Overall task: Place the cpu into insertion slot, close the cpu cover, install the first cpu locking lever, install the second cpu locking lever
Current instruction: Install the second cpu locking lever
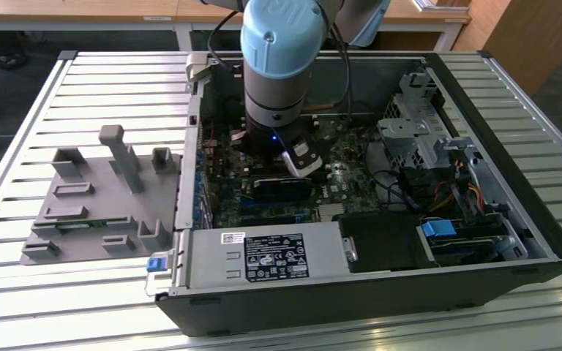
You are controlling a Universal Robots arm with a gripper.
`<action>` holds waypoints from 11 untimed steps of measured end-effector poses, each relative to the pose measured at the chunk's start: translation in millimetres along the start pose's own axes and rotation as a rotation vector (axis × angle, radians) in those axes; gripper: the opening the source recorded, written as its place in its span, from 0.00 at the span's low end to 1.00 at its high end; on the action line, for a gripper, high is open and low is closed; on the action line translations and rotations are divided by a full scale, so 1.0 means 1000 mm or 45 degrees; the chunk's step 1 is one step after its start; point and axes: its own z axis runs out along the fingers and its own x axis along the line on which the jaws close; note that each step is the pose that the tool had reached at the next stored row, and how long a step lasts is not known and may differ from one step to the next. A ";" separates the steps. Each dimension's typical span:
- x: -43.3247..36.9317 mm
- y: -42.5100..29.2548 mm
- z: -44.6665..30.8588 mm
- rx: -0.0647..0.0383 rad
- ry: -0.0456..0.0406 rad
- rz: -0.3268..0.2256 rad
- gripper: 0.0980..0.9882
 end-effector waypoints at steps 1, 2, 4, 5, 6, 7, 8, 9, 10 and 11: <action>0.0002 0.0003 -0.0009 0.000 0.000 0.000 0.01; 0.0003 0.0006 -0.0020 0.000 0.000 0.000 0.01; 0.0004 0.0014 -0.0046 0.001 0.000 0.000 0.01; 0.0004 0.0016 -0.0054 0.001 0.000 0.000 0.01; 0.0004 0.0019 -0.0062 0.002 0.000 0.000 0.01; 0.0004 0.0023 -0.0073 0.003 0.000 0.000 0.01; 0.0004 0.0028 -0.0091 0.003 0.000 0.000 0.01; 0.0004 0.0035 -0.0114 0.004 0.000 0.000 0.01; 0.0004 0.0042 -0.0136 0.005 0.000 0.000 0.01; 0.0004 0.0048 -0.0159 0.005 0.000 0.000 0.01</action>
